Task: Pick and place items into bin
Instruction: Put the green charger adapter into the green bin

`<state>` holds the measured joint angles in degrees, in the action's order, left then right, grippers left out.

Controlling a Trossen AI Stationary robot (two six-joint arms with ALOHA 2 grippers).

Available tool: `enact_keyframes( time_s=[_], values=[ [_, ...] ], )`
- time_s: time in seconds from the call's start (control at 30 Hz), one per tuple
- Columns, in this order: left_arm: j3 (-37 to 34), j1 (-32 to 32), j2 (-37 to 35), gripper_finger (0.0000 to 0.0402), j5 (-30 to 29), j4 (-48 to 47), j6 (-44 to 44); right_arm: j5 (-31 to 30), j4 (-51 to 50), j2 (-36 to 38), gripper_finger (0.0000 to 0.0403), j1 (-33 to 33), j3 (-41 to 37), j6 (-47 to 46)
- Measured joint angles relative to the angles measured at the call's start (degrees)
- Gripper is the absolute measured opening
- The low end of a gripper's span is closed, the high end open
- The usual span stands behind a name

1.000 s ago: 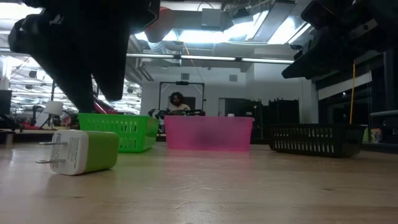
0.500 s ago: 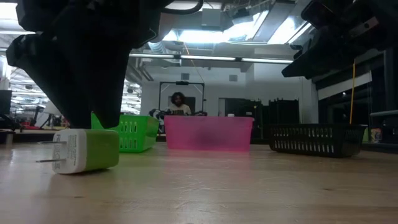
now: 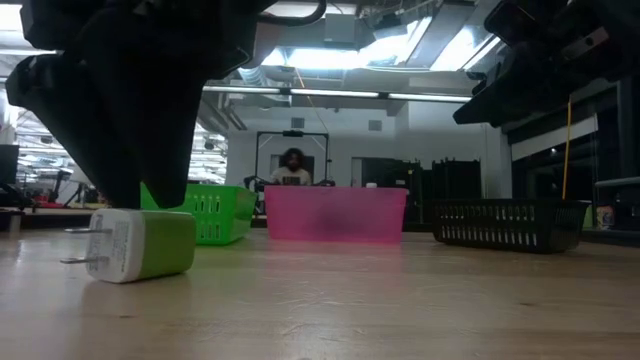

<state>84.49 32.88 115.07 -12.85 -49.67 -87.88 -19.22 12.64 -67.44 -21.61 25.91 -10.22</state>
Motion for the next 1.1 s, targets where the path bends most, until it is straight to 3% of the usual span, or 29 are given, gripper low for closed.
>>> enact_keyframes(
  time_s=[0.9,1.1],
  values=[
    [0.0,-0.8,3.3,0.0209,0.9,-0.2,3.2,0.0,0.0,0.0,0.0005,0.0,0.0,0.0],
    [0.0,-0.7,3.1,0.0171,2.6,-0.2,6.3,0.0,0.0,0.0,0.0005,0.0,0.0,0.0]
  ],
)
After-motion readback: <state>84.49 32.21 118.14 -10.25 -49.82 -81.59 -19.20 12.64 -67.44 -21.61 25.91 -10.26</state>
